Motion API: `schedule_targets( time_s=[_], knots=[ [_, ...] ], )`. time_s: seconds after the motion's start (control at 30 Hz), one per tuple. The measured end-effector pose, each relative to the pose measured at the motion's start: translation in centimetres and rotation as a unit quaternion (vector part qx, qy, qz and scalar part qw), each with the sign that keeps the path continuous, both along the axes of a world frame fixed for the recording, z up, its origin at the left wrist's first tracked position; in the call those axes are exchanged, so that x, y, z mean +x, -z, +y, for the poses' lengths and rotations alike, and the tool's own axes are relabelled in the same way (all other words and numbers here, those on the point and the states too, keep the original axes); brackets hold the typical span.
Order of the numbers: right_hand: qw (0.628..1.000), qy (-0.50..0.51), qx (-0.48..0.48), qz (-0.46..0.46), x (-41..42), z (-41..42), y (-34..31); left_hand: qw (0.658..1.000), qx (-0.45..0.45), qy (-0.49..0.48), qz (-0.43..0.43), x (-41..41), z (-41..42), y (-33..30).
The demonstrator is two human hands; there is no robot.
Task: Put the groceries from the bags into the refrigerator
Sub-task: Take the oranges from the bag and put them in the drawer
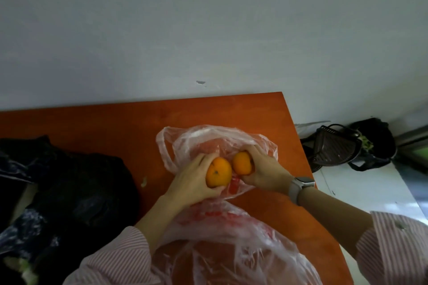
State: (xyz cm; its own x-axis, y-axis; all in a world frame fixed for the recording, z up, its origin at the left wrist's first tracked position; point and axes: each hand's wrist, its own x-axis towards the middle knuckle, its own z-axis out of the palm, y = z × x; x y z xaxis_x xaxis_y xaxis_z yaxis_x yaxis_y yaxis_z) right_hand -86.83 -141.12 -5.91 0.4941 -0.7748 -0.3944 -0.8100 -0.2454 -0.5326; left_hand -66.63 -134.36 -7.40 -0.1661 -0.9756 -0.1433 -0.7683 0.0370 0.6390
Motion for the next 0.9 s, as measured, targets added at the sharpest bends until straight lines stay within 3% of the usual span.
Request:
schedule_targets(
  time_s=[0.1,0.23,0.37,0.43,0.5,0.57,0.63,0.8,0.9],
  knots=[
    [0.994,0.034,-0.001,-0.101,-0.3,0.3,-2.5,0.989,-0.066,-0.093,0.096,0.2,-0.1,-2.7],
    [0.969,0.116,0.041,-0.216,-0.4,1.2,-5.9,0.948,-0.119,-0.204,0.212,-0.4,-0.4,-6.3],
    [0.918,0.206,0.087,-0.328,-0.9,2.7,-9.0,0.937,-0.124,-0.246,0.217,-1.3,-0.2,-8.7],
    [0.936,0.201,0.037,-0.286,-1.3,3.6,-10.0,0.943,-0.107,-0.244,0.202,-1.8,0.6,-9.0],
    [0.966,0.169,-0.059,-0.184,-1.9,4.8,-10.3,0.944,-0.098,-0.241,0.201,-2.3,1.8,-9.2],
    [0.969,0.181,-0.107,-0.129,-2.5,6.4,-10.2,0.943,-0.102,-0.239,0.206,-3.2,3.3,-9.8],
    [0.961,0.225,-0.079,-0.137,-3.1,7.8,-9.8,0.945,-0.112,-0.239,0.193,-4.1,4.8,-10.4],
    [0.914,0.292,0.084,-0.271,-4.4,10.4,-8.8,0.953,-0.107,-0.220,0.180,-5.9,8.2,-11.2],
    [0.865,0.319,0.165,-0.350,-4.4,11.7,-8.4,0.951,-0.110,-0.224,0.180,-6.9,9.9,-11.0]
  ],
)
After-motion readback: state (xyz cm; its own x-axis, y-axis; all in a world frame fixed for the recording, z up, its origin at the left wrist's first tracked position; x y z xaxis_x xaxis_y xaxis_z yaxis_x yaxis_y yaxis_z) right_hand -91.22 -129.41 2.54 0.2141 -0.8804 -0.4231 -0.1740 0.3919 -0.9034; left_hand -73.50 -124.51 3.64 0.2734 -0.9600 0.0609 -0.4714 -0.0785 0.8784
